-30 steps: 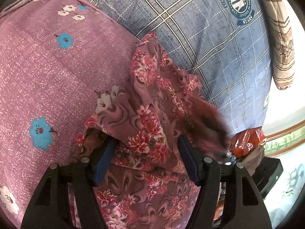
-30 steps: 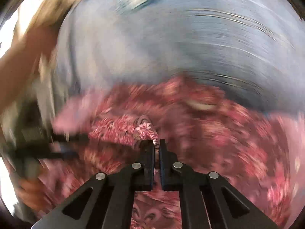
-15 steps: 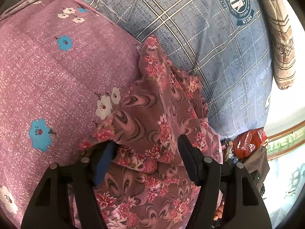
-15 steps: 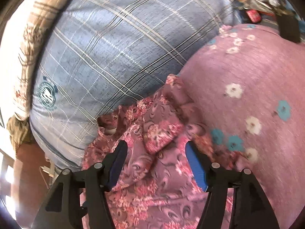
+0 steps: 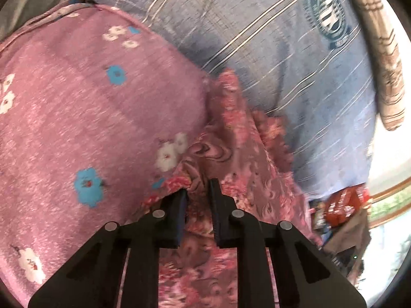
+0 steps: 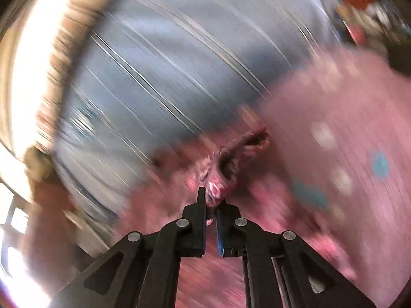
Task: Fold small clothes
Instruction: 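Grasp the folded edge with the right gripper and fold it inward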
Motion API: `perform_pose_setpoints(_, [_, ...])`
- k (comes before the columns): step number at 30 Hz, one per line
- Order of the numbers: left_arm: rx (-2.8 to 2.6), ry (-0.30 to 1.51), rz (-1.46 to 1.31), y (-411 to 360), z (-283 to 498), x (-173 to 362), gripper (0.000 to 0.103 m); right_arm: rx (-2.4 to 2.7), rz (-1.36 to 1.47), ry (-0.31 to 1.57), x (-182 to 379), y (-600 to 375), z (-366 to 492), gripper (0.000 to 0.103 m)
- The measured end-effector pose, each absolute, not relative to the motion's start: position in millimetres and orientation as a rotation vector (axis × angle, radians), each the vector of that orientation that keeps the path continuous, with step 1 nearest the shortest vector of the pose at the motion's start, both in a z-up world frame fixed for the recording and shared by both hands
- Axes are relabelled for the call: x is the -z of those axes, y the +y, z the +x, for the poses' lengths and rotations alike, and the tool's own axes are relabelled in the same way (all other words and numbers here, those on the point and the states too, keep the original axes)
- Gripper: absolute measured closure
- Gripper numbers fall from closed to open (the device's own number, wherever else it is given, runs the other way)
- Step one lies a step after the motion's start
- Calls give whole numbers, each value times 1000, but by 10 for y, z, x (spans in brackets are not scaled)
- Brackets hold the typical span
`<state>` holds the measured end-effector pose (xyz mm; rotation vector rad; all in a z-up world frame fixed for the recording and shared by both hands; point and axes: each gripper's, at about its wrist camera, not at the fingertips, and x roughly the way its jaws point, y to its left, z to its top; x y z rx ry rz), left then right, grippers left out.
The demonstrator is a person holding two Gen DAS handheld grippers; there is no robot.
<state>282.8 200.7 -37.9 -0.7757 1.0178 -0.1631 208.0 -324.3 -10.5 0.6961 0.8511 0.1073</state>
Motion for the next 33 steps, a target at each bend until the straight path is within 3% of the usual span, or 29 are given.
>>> perform_pose_setpoints(2, [158, 1027, -775, 2015, 2795, 393, 88, -70, 690, 922, 293, -3284, 1980, 91])
perform_pose_setpoints(5, [167, 1005, -756, 2020, 2720, 332, 85, -45, 741, 794, 138, -3404, 1801, 78])
perform_pose_setpoints(6, [183, 999, -749, 2003, 2721, 308, 80, -35, 735, 759, 74, -3425, 1795, 62])
perform_pose_setpoints(7, [198, 999, -748, 1978, 2725, 311, 63, -32, 720, 733, 12, -3437, 1819, 48])
perform_pose_setpoints(8, [208, 1001, -748, 1961, 2732, 321, 49, -22, 698, 738, -20, -3438, 1905, 47])
perform_pose_setpoints(9, [205, 1000, -745, 1945, 2741, 336, 49, -8, 678, 764, 7, -3418, 1986, 47])
perform_pose_setpoints(10, [196, 1003, -732, 1936, 2778, 325, 49, -9, 666, 794, 40, -3390, 2050, 56])
perform_pose_setpoints(11, [180, 1009, -709, 1916, 2796, 334, 49, -30, 641, 843, 100, -3327, 2151, 70])
perform_pose_setpoints(12, [154, 1026, -673, 1893, 2830, 366, 50, -52, 606, 852, 114, -3265, 2203, 97])
perform_pose_setpoints(15, [138, 1033, -619, 1808, 2876, 373, 54, -25, 470, 938, 241, -3158, 2361, 97])
perform_pose_setpoints(18, [148, 1041, -562, 1754, 2855, 359, 54, -17, 484, 951, 151, -3224, 2313, 87])
perform_pose_setpoints(21, [182, 1093, -611, 1805, 2743, 313, 54, -43, 451, 917, -154, -3247, 2092, 84])
perform_pose_setpoints(25, [290, 1145, -653, 1939, 2403, 179, 52, -92, 389, 916, -497, -3400, 1646, 54])
perform_pose_setpoints(33, [295, 1266, -420, 2175, 1372, 91, 30, -137, 288, 1031, -343, -3575, 518, 44])
